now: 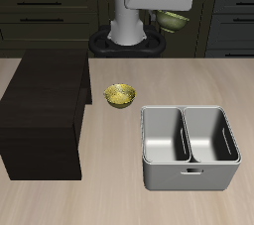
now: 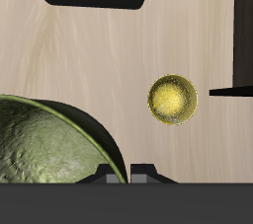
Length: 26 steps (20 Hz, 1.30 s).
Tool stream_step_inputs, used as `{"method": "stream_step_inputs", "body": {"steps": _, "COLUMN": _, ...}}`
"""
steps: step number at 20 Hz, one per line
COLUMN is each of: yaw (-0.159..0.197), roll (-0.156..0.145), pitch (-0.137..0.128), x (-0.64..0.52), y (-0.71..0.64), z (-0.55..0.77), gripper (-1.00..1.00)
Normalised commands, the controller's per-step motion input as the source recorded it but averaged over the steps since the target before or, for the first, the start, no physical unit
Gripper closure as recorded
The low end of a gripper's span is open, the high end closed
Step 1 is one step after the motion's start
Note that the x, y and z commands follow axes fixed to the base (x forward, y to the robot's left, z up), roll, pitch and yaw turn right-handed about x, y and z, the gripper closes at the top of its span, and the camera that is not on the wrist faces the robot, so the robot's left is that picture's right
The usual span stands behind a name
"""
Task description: Place the green bowl on top of the shelf
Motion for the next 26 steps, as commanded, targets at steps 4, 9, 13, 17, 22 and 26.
{"method": "stream_step_inputs", "body": {"steps": 4, "yaw": -0.023, "roll": -0.081, "pitch": -0.011, "x": 0.18, "y": -0.37, "z": 0.19, "gripper": 1.0}}
{"method": "stream_step_inputs", "body": {"steps": 9, "yaw": -0.024, "roll": -0.021, "pitch": 0.022, "x": 0.22, "y": -0.23, "z": 0.17, "gripper": 1.0}}
{"method": "stream_step_inputs", "body": {"steps": 13, "yaw": -0.022, "roll": -0.077, "pitch": -0.001, "x": 0.3, "y": -0.38, "z": 0.23, "gripper": 1.0}}
{"method": "stream_step_inputs", "body": {"steps": 17, "yaw": -0.028, "roll": -0.053, "pitch": -0.003, "x": 0.29, "y": -0.36, "z": 0.13, "gripper": 1.0}}
{"method": "stream_step_inputs", "body": {"steps": 22, "yaw": 0.033, "roll": 0.06, "pitch": 0.019, "x": 0.34, "y": -0.21, "z": -0.02, "gripper": 1.0}}
{"method": "stream_step_inputs", "body": {"steps": 26, "yaw": 0.061, "roll": 0.028, "pitch": 0.034, "x": 0.45, "y": -0.23, "z": -0.15, "gripper": 1.0}}
